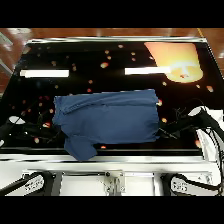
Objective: Fold the shirts.
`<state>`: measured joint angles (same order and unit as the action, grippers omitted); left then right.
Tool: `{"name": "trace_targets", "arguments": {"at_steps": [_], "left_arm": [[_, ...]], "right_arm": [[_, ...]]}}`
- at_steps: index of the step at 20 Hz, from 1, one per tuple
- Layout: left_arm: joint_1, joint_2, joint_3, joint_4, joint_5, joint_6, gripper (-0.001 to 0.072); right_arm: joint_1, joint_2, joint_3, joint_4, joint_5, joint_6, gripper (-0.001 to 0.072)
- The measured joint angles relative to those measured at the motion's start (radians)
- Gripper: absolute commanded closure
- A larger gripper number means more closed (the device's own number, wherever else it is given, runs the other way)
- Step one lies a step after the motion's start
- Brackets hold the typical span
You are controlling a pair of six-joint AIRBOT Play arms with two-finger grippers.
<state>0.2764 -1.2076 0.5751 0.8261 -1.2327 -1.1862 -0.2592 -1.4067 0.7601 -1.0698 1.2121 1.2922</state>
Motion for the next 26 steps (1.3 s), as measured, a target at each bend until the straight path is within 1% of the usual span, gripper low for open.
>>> {"name": "trace_targets", "arguments": {"at_steps": [4, 7, 9, 13, 16, 18, 19, 20, 21, 22, 23, 24, 25, 26], "left_arm": [[0.0, 0.0, 0.153, -0.016, -0.035, 0.081, 0.0667], [0.0, -0.003, 0.261, -0.026, -0.023, 0.107, 0.0668], [0.0, -0.024, 0.331, -0.034, -0.005, 0.116, 0.0668], [0.0, -0.149, 0.505, -0.063, 0.012, 0.123, 0.0668], [-0.001, -0.287, 0.653, -0.101, 0.013, 0.124, 0.0667], [-0.003, -0.386, 0.742, -0.117, 0.004, 0.101, 0.0667], [-0.005, -0.435, 0.78, -0.122, -0.002, 0.084, 0.0667], [-0.007, -0.475, 0.809, -0.127, -0.006, 0.066, 0.0661], [-0.007, -0.513, 0.832, -0.129, -0.013, 0.052, 0.056], [-0.007, -0.543, 0.847, -0.132, -0.018, 0.036, 0.0305], [-0.007, -0.569, 0.859, -0.132, -0.023, 0.014, 0.009], [-0.007, -0.587, 0.868, -0.133, -0.032, 0.001, 0.0056], [-0.006, -0.6, 0.876, -0.135, -0.043, -0.008, 0.0054], [-0.002, -0.611, 0.887, -0.137, -0.063, -0.017, 0.0054]], "right_arm": [[0.027, 0.056, 0.09, 0.045, -0.038, -0.027, 0.0643], [0.082, 0.065, 0.169, 0.059, -0.134, -0.027, 0.0643], [0.124, 0.052, 0.227, 0.053, -0.22, -0.006, 0.0643], [0.178, -0.03, 0.359, 0.023, -0.354, 0.035, 0.0643], [0.193, -0.121, 0.45, 0.011, -0.412, 0.058, 0.0642], [0.2, -0.189, 0.503, 0.009, -0.433, 0.064, 0.0642], [0.203, -0.222, 0.525, 0.009, -0.442, 0.066, 0.0628], [0.206, -0.256, 0.544, 0.01, -0.446, 0.069, 0.0486], [0.209, -0.285, 0.56, 0.011, -0.453, 0.074, 0.0207], [0.212, -0.307, 0.57, 0.013, -0.459, 0.074, 0.0156], [0.214, -0.327, 0.578, 0.013, -0.461, 0.074, 0.0156], [0.214, -0.338, 0.583, 0.013, -0.459, 0.074, 0.0156], [0.211, -0.343, 0.588, 0.013, -0.459, 0.074, 0.0155], [0.203, -0.344, 0.592, 0.013, -0.449, 0.071, 0.0073]]}}
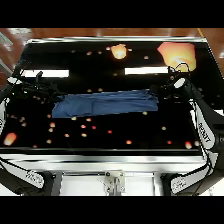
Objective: Fold the shirts.
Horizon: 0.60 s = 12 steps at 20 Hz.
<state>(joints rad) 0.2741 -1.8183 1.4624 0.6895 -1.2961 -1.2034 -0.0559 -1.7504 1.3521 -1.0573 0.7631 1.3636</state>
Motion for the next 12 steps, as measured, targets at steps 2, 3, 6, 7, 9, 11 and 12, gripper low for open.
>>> {"name": "trace_targets", "arguments": {"at_steps": [2, 3, 6, 7, 9, 11, 12], "left_arm": [[0.013, -0.01, 0.024, 0.0, -0.041, -0.011, 0.0054], [0.018, -0.013, 0.037, -0.001, -0.068, -0.016, 0.0055], [0.023, -0.008, 0.065, -0.036, -0.154, -0.036, 0.0059], [0.022, -0.001, 0.07, -0.063, -0.174, -0.041, 0.0059], [0.011, 0.018, 0.076, -0.116, -0.195, -0.047, 0.0059], [-0.005, 0.047, 0.079, -0.161, -0.196, -0.047, 0.0059], [-0.014, 0.06, 0.08, -0.171, -0.191, -0.047, 0.0059]], "right_arm": [[-0.032, 0.008, 0.005, -0.013, 0.014, 0.003, 0.004], [-0.051, 0.012, 0.006, -0.01, 0.023, 0.016, 0.004], [-0.112, 0.001, 0.008, 0.045, 0.08, 0.041, 0.004], [-0.124, -0.011, 0.008, 0.073, 0.097, 0.043, 0.004], [-0.13, -0.038, 0.009, 0.123, 0.12, 0.043, 0.0041], [-0.128, -0.073, 0.009, 0.165, 0.134, 0.05, 0.0044], [-0.124, -0.089, 0.01, 0.195, 0.128, 0.055, 0.0107]]}}
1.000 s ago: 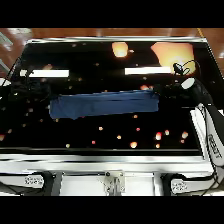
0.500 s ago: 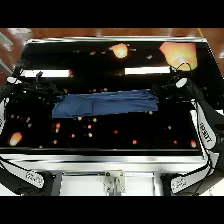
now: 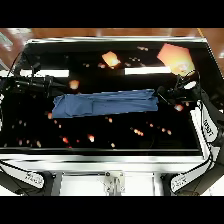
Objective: Fold the shirts.
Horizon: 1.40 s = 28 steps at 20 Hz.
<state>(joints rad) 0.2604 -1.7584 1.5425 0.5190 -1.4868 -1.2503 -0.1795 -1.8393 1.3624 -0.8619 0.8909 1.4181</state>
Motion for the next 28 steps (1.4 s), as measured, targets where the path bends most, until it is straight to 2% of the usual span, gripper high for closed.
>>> {"name": "trace_targets", "arguments": {"at_steps": [1, 3, 4, 5, 6, 7, 8, 12, 15, 22, 28], "left_arm": [[-0.007, 0.011, 0.001, -0.009, 0.005, 0.0, 0.0059], [-0.027, 0.029, 0.002, -0.025, 0.01, 0.001, 0.0059], [-0.039, 0.034, 0.002, -0.027, 0.014, 0.002, 0.0085], [-0.051, 0.039, 0.002, -0.031, 0.014, 0.004, 0.023], [-0.064, 0.042, 0.002, -0.035, 0.016, 0.006, 0.0429], [-0.078, 0.043, 0.002, -0.035, 0.027, 0.013, 0.0587], [-0.099, 0.044, 0.002, -0.036, 0.038, 0.021, 0.0666], [-0.22, 0.03, 0.001, -0.036, 0.122, 0.062, 0.0666], [-0.348, -0.005, 0.0, 0.0, 0.24, 0.075, 0.0667], [-0.612, -0.117, 0.0, 0.024, 0.439, 0.007, 0.0667], [-0.793, -0.187, 0.0, -0.09, 0.55, -0.024, 0.0667]], "right_arm": [[0.004, -0.02, 0.002, 0.045, -0.002, 0.0, 0.0222], [0.01, -0.048, -0.001, 0.093, -0.009, 0.004, 0.0633], [0.013, -0.056, 0.0, 0.116, -0.011, 0.007, 0.0637], [0.015, -0.059, 0.006, 0.133, -0.019, -0.004, 0.0642], [0.015, -0.059, 0.012, 0.152, -0.018, -0.023, 0.0641], [0.014, -0.051, 0.02, 0.169, -0.015, -0.046, 0.0642], [0.012, -0.031, 0.031, 0.192, -0.002, -0.074, 0.0642], [0.01, 0.106, 0.049, 0.209, 0.105, -0.137, 0.0642], [0.009, 0.241, 0.053, 0.19, 0.21, -0.134, 0.0642], [0.008, 0.524, 0.055, 0.142, 0.35, -0.027, 0.0642], [0.008, 0.67, 0.055, 0.138, 0.405, 0.031, 0.0642]]}}
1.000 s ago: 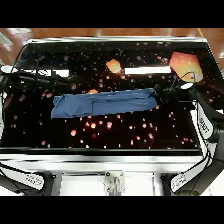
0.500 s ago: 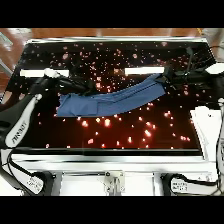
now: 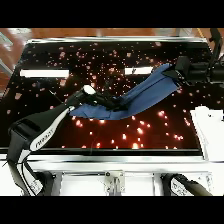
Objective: Fold the shirts.
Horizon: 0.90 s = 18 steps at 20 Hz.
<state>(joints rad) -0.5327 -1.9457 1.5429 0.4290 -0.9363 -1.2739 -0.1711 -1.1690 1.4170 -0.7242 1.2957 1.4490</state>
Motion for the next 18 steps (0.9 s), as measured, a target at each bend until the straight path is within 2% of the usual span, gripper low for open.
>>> {"name": "trace_targets", "arguments": {"at_steps": [5, 9, 14, 18], "left_arm": [[-0.043, -0.053, 0.033, -0.092, 0.058, -0.011, 0.0669], [0.027, -0.032, 0.046, -0.055, -0.008, -0.014, 0.067], [0.278, 0.171, 0.05, 0.191, -0.135, -0.025, 0.0669], [0.564, 0.39, 0.051, 0.269, -0.179, -0.05, 0.0669]], "right_arm": [[0.005, 0.042, 0.0, 0.0, 0.03, 0.033, 0.0642], [0.084, 0.034, 0.0, -0.008, -0.031, 0.049, 0.0642], [0.332, -0.076, 0.0, -0.015, -0.268, 0.055, 0.0642], [0.568, -0.245, 0.0, -0.008, -0.55, 0.055, 0.0642]]}}
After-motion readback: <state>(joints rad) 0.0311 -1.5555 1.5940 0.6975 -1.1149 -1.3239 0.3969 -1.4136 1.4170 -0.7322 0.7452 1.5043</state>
